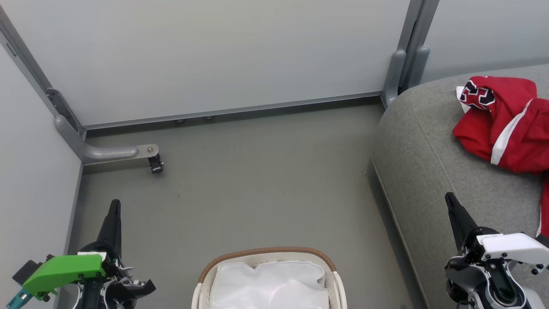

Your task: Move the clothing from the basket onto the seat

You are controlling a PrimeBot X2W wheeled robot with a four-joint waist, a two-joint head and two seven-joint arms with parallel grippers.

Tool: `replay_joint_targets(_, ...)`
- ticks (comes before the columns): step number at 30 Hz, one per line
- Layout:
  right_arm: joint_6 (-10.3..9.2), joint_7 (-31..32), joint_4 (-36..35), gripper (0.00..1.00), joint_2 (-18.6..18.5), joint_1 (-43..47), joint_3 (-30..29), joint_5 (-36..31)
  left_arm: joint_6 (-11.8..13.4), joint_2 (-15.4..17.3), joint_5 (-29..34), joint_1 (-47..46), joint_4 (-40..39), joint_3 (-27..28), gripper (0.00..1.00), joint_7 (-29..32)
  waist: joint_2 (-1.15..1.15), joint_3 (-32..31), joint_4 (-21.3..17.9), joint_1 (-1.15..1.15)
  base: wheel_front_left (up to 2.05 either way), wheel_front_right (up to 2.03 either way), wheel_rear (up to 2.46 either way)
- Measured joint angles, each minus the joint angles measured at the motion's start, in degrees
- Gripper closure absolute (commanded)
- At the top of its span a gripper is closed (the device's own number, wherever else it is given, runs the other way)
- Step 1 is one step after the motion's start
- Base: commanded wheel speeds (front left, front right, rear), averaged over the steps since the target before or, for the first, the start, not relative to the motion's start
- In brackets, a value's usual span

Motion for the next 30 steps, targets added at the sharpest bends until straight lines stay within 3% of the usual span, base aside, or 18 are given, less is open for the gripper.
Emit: replay_joint_targets(30, 0.00, 0.00, 0.00, 1.00, 0.00, 0.01, 0.00, 0.00, 0.00, 0.00, 0.00, 0.00, 0.00, 0.00, 1.00, 0.00, 0.00, 0.00, 0.00, 0.00, 0.00, 0.00, 0.00)
